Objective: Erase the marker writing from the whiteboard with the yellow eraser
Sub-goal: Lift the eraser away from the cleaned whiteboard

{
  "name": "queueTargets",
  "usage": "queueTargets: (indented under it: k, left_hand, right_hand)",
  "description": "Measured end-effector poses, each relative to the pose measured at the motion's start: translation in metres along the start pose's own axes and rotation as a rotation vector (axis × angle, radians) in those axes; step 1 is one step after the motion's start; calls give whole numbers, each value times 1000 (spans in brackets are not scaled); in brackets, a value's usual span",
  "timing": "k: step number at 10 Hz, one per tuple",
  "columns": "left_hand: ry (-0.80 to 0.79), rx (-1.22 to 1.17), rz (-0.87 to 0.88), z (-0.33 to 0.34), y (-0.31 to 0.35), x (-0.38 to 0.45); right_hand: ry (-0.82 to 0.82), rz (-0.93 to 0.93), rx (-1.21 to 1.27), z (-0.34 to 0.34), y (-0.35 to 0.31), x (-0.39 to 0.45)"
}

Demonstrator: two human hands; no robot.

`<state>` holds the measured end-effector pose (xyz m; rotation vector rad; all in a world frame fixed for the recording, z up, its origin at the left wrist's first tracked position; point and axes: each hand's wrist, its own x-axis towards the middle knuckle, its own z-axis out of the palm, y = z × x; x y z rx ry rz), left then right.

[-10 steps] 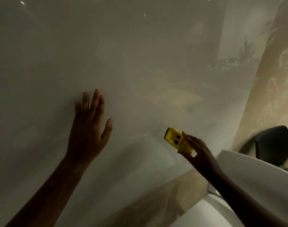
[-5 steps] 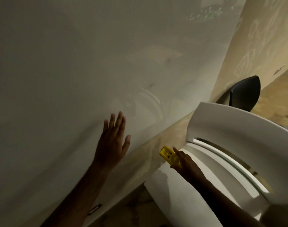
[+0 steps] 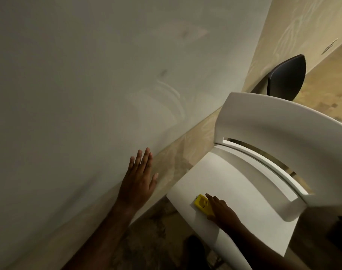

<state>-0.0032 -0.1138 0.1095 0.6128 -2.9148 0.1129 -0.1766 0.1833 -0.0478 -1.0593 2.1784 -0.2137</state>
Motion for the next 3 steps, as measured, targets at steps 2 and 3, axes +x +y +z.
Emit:
queueTargets:
  k: [2, 3]
  left_hand:
    - [-10, 1, -13, -7, -8, -9]
    - [6, -7, -30, -11, -12, -11]
  right_hand:
    - [-4, 13, -27, 3, -3, 2]
    - [-14, 23, 0, 7, -5, 2]
